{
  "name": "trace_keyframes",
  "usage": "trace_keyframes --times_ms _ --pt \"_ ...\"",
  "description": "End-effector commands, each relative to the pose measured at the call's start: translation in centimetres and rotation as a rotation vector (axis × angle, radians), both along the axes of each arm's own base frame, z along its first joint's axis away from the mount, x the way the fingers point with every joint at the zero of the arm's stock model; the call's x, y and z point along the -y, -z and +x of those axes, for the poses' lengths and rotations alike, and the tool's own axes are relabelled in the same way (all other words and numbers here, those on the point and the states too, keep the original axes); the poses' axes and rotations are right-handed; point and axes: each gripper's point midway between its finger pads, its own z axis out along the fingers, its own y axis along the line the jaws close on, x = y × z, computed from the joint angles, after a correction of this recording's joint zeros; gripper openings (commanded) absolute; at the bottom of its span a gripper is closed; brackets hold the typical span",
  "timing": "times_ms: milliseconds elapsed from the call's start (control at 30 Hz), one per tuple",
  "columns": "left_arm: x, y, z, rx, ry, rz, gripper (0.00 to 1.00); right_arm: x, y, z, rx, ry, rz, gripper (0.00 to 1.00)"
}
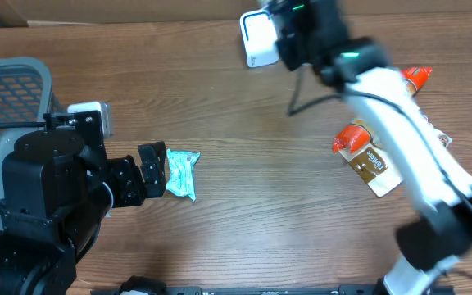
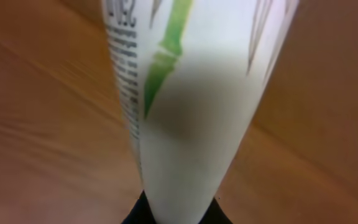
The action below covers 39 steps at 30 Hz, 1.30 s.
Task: Scan the item barcode
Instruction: 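Carry the white tube right and drop it onto the brown bag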
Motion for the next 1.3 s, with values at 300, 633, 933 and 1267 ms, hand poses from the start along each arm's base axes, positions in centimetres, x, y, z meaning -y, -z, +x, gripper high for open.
trace_keyframes --times_ms 300,633,933,1267 --pt "-0.3 -0.4 0.0 0.011 -0.023 -0.004 0.99 15.4 3.8 -8.1 -0.676 0.538 0.595 0.04" --pt "-0.3 -0.4 0.0 0.011 -0.023 -0.005 0.99 23.5 15.3 -11.2 -0.826 0.813 0.618 0.04" --pt "-0.3 -0.4 0.1 0.012 -0.024 -0.005 1.0 24.7 20.6 -12.7 -0.833 0.871 0.58 0.34" --pt "-0.3 -0.4 0.0 0.011 -0.024 -0.004 1.0 25.4 17.3 -11.4 -0.788 0.871 0.574 0.48"
